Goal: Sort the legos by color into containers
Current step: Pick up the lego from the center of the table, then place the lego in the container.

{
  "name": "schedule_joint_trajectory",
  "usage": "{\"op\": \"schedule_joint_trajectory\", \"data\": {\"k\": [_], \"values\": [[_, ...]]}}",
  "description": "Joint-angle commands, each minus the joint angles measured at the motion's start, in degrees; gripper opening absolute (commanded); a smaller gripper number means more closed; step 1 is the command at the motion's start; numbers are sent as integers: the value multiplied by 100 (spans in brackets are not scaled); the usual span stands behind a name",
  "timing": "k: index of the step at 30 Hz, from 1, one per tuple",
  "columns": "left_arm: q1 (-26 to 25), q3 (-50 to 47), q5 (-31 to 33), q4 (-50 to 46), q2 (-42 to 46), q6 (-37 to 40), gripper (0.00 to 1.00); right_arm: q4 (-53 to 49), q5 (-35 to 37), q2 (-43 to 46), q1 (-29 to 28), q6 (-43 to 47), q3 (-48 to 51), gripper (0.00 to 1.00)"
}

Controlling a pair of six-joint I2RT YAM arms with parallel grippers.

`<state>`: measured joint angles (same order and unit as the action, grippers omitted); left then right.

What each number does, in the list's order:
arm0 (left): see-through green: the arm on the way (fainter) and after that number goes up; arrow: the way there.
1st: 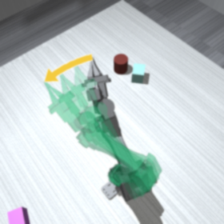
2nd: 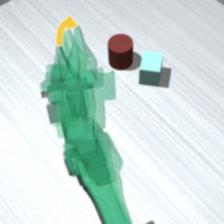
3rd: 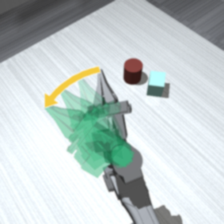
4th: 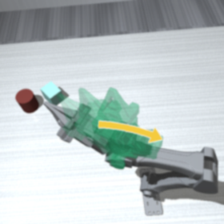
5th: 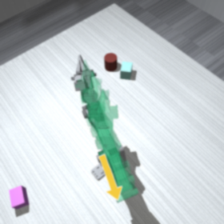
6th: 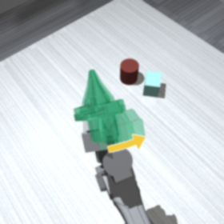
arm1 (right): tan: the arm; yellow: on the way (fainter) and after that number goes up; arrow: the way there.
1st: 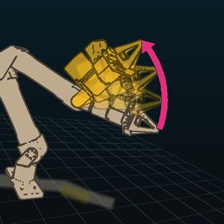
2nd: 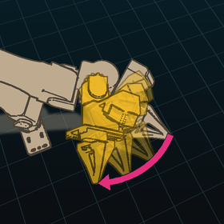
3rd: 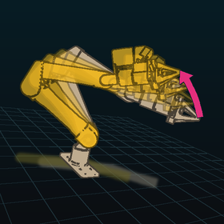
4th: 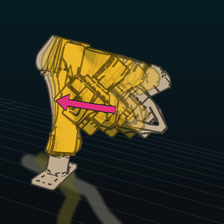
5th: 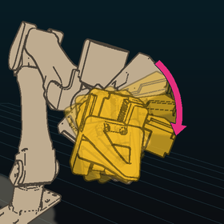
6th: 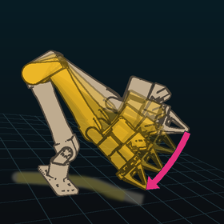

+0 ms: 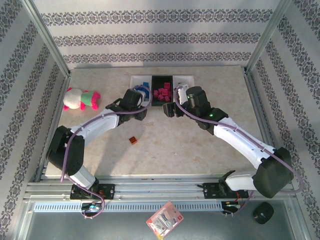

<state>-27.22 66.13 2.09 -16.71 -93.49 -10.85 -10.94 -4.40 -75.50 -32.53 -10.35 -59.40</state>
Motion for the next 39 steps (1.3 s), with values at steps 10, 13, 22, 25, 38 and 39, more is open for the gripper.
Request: {"op": "schedule_joint_trajectory", "data": {"k": [10, 13, 22, 25, 38, 39], "values": [[590, 3054, 249, 51, -2305, -110, 35, 5, -24, 194, -95, -108, 293, 85], [679, 3757, 239, -61, -2868, -93, 35, -48, 25, 175, -65, -34, 271, 85], [800, 5134, 209, -586, -3947, -178, 55, -194, 194, 89, -60, 94, 196, 85], [802, 5338, 121, -671, -3953, -196, 76, -196, 205, 121, -85, 68, 210, 85], [843, 3155, 132, 26, -1699, -213, 99, -16, 199, -748, -1144, 106, 81, 86], [886, 2832, 109, 86, -1442, -246, 99, 19, 204, -901, -1302, 76, 23, 85]]}}
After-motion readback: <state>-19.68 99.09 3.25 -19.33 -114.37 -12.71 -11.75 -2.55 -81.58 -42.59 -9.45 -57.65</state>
